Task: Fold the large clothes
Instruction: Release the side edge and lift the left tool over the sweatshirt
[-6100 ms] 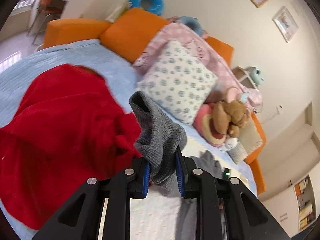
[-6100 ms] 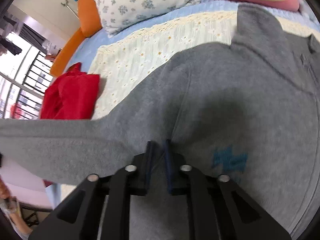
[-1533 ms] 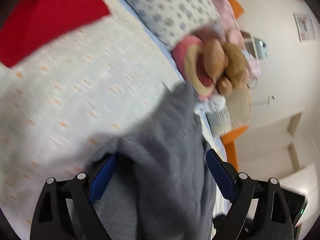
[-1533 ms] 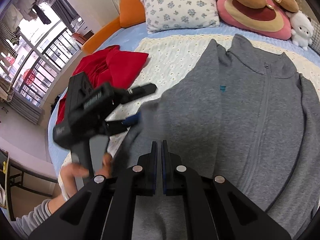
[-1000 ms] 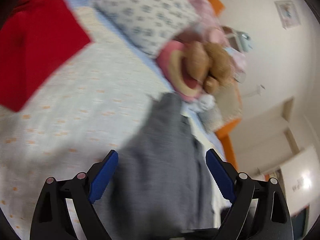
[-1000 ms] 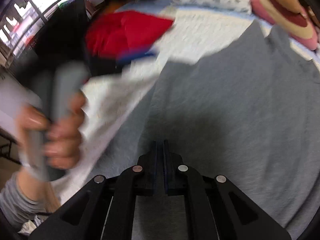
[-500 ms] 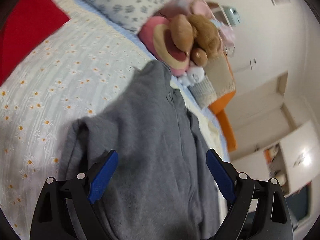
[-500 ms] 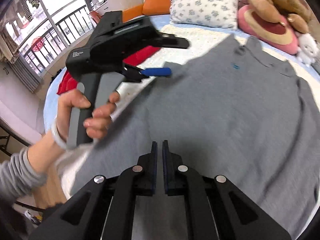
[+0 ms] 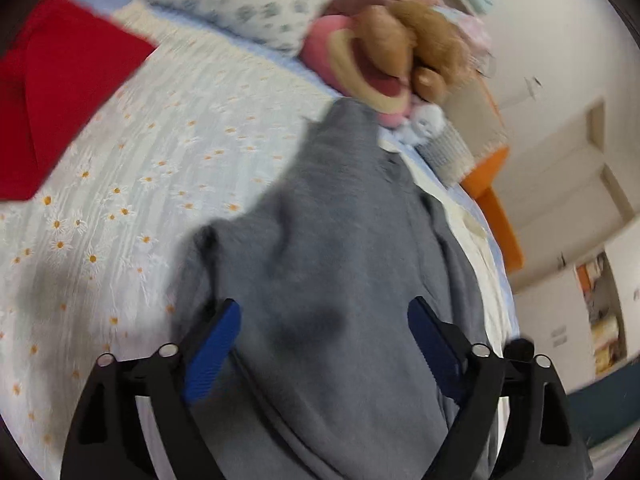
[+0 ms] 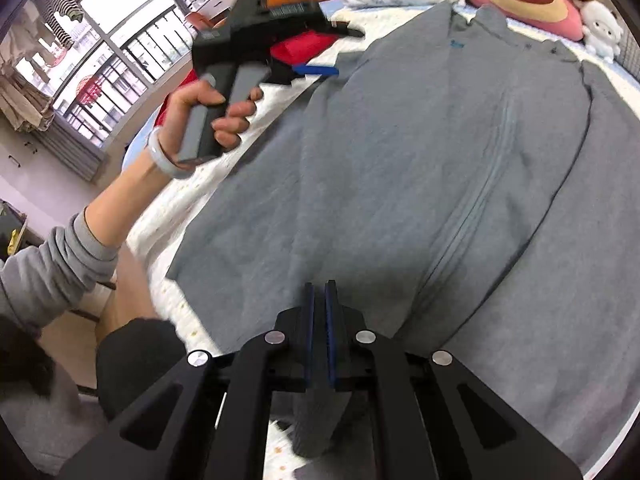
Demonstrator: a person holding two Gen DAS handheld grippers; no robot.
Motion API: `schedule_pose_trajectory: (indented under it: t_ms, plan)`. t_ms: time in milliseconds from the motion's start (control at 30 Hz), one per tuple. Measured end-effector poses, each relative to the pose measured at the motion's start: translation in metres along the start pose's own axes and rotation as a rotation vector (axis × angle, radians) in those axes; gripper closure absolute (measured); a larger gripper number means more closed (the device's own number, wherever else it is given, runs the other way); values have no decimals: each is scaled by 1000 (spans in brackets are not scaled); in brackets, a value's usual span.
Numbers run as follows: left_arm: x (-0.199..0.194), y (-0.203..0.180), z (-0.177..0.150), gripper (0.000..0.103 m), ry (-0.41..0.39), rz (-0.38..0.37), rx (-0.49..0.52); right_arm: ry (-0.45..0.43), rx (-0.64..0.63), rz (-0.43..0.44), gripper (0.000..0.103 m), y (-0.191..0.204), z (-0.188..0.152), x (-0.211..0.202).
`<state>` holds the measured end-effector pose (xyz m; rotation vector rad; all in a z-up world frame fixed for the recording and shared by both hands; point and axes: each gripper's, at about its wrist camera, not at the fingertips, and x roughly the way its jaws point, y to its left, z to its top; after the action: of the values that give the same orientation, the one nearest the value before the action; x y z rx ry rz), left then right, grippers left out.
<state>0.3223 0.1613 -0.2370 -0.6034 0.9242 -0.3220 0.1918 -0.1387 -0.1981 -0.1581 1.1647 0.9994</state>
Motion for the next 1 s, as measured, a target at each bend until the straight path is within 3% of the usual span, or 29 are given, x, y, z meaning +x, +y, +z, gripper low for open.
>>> schedule_pose_trajectory:
  t_ms: [200, 333, 400, 467, 600, 700, 833, 900, 967, 1000]
  plan:
    - [-20, -65, -44, 12, 102, -70, 178, 35, -59, -62, 96, 19, -9, 24]
    - [-19, -86, -74, 12, 208, -128, 211, -21, -50, -44, 96, 21, -4, -1]
    - [-17, -88, -89, 12, 241, -83, 243, -24, -51, -36, 96, 22, -5, -10]
    - [-5, -84, -104, 12, 269, 21, 282, -10, -60, -47, 96, 22, -12, -12]
    - [7, -79, -113, 10, 279, 65, 297, 54, -42, -79, 95, 14, -25, 9]
    - [2, -91, -94, 10, 265, 32, 296, 13, -48, -79, 95, 17, -22, -2]
    - [7, -105, -36, 10, 189, 60, 305, -88, -22, -48, 90, 20, -23, -27]
    - [18, -105, 2, 10, 161, 101, 292, -122, -30, -45, 88, 26, -22, -32]
    - [39, -106, 44, 10, 115, 236, 311, -145, -39, -29, 85, 30, -23, -32]
    - [47, -106, 55, 10, 107, 269, 317, -155, -42, -16, 83, 32, -22, -33]
